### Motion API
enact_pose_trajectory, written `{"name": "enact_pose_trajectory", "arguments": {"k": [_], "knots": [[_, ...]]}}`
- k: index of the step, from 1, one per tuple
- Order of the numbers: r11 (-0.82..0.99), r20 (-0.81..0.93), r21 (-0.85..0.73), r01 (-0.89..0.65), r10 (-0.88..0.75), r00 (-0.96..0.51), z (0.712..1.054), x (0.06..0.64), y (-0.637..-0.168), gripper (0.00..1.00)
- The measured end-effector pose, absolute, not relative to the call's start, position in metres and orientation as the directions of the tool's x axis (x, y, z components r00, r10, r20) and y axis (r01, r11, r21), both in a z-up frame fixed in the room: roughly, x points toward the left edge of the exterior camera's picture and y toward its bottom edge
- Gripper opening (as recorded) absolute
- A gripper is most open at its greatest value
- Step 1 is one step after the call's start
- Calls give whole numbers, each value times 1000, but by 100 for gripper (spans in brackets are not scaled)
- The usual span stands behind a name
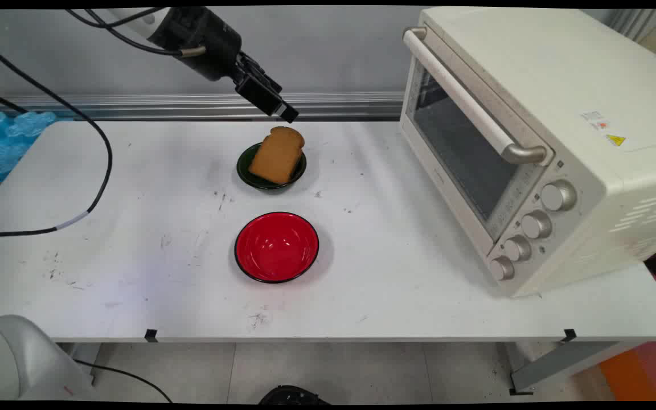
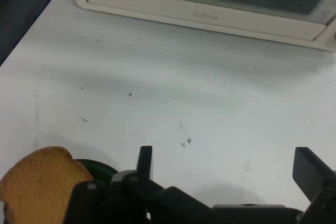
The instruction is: Open the oven
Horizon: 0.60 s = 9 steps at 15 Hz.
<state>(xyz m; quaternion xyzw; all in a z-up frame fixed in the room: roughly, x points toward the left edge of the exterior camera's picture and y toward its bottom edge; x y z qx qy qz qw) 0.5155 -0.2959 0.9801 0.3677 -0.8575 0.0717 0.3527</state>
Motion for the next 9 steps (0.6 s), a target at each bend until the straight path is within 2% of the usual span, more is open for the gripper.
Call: {"name": "enact_pose_trajectory", "arguments": {"k": [9], "knots": [[768, 669, 111, -631, -527, -524, 983, 509, -302, 100]]}}
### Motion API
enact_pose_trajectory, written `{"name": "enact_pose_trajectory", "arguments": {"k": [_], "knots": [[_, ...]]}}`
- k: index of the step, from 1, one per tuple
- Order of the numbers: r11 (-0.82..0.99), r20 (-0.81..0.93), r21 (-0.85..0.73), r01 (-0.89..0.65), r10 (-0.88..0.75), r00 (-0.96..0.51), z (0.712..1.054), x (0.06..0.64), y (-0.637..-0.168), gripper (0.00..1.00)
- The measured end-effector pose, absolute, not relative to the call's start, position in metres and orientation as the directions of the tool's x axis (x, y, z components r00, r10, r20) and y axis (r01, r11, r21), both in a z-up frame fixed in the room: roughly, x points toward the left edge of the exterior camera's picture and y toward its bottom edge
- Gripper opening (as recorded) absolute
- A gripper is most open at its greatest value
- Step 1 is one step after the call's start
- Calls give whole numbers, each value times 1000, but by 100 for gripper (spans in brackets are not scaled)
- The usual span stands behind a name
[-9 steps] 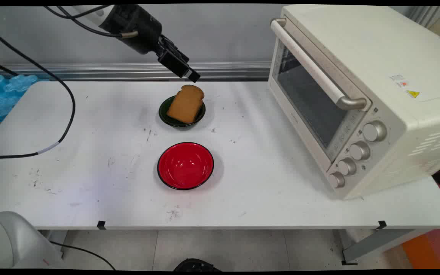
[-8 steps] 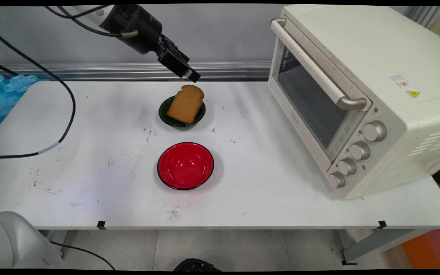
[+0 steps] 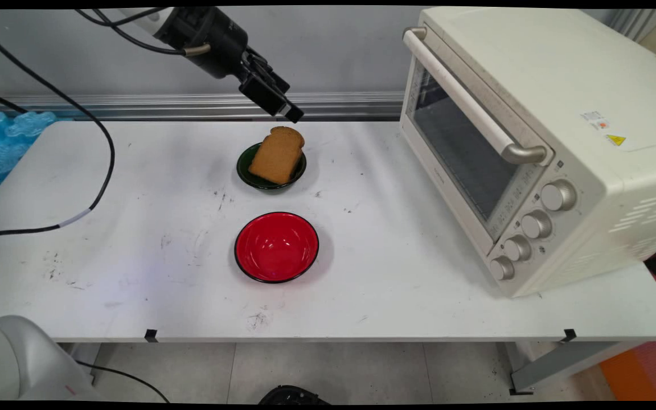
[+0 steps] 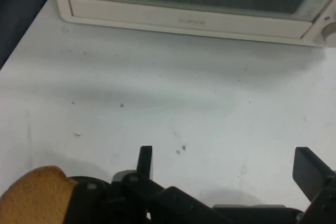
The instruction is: Open the oven
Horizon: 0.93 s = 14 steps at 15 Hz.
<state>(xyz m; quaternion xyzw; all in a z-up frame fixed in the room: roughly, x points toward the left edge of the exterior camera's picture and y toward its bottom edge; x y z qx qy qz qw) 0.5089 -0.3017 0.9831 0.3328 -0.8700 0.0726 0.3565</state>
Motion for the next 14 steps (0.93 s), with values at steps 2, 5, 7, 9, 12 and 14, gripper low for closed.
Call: {"name": "enact_pose_trajectory", "arguments": {"k": [2, 5, 7, 9, 12, 14], "knots": [[778, 668, 107, -619, -518, -535, 983, 507, -302, 100], [790, 669, 94, -606, -501, -549, 984, 504, -303, 100], [797, 668, 78, -599, -488, -562, 985, 503, -305, 100], [803, 668, 61, -593, -474, -574, 987, 501, -307, 100], [807, 666, 43, -588, -463, -586, 990, 496, -311, 100], [807, 662, 33, -590, -459, -592, 992, 493, -314, 100]]}}
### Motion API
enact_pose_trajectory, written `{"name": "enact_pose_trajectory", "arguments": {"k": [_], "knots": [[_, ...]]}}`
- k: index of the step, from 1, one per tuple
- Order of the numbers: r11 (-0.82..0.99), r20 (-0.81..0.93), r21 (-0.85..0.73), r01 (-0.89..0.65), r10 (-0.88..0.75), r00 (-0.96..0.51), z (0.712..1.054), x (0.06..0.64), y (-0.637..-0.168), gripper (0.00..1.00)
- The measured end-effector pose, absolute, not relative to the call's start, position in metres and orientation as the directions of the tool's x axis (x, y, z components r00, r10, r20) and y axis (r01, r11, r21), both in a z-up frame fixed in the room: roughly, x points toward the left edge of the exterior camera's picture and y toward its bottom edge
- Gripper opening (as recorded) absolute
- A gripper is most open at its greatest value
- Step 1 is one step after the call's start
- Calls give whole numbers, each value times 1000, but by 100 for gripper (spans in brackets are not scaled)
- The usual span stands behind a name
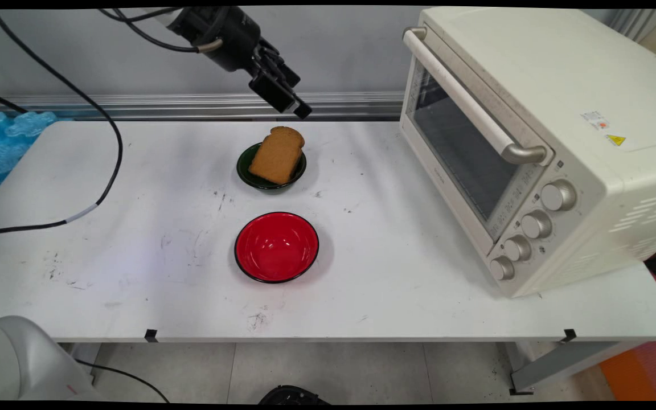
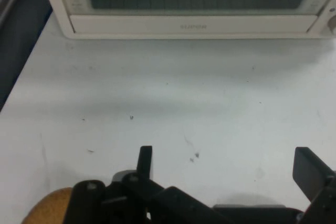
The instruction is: Open the oven
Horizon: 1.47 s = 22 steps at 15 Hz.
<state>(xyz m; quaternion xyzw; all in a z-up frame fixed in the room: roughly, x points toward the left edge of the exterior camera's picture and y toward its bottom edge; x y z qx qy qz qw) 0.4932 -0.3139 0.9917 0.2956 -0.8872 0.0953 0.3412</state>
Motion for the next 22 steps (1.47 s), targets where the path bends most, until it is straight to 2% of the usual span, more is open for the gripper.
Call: {"name": "enact_pose_trajectory", "arguments": {"k": [13, 14, 22], "knots": [[766, 652, 19, -643, -497, -572, 1015, 460, -350, 100], [762, 652, 22, -647, -501, -569, 1017, 458, -352, 0], [761, 652, 47, -648, -514, -557, 1023, 448, -361, 0]]}}
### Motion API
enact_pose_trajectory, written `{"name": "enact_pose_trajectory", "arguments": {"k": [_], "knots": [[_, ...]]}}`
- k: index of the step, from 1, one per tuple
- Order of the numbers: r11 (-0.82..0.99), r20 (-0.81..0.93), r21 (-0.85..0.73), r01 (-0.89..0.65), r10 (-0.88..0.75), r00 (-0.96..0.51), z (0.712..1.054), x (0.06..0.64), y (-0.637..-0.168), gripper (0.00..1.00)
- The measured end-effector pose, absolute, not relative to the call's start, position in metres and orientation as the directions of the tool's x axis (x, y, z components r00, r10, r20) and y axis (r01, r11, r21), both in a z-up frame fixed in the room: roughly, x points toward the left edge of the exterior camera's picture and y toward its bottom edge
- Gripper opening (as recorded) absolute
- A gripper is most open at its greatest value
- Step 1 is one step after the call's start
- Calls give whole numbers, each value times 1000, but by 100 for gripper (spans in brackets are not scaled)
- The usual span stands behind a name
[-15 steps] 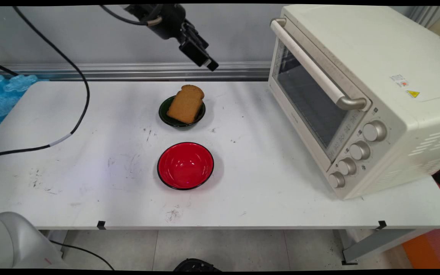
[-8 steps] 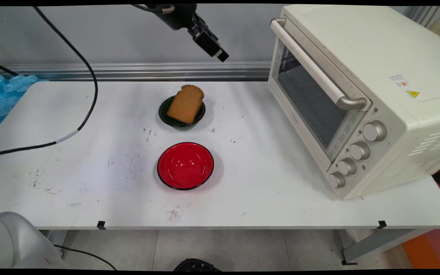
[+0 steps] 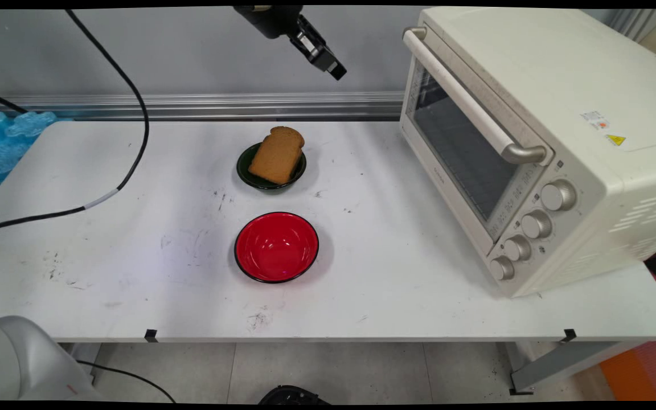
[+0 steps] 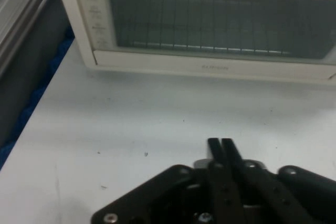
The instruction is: Open the oven
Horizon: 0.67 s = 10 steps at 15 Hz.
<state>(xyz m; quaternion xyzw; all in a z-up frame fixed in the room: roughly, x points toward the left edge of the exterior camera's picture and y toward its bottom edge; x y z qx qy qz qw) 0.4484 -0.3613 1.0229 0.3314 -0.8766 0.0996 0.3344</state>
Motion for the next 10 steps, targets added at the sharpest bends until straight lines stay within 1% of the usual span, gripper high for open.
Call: {"name": "enact_pose_trajectory", "arguments": {"k": [10], "knots": [[760, 661, 96, -643, -531, -529, 1034, 427, -386, 0]]}}
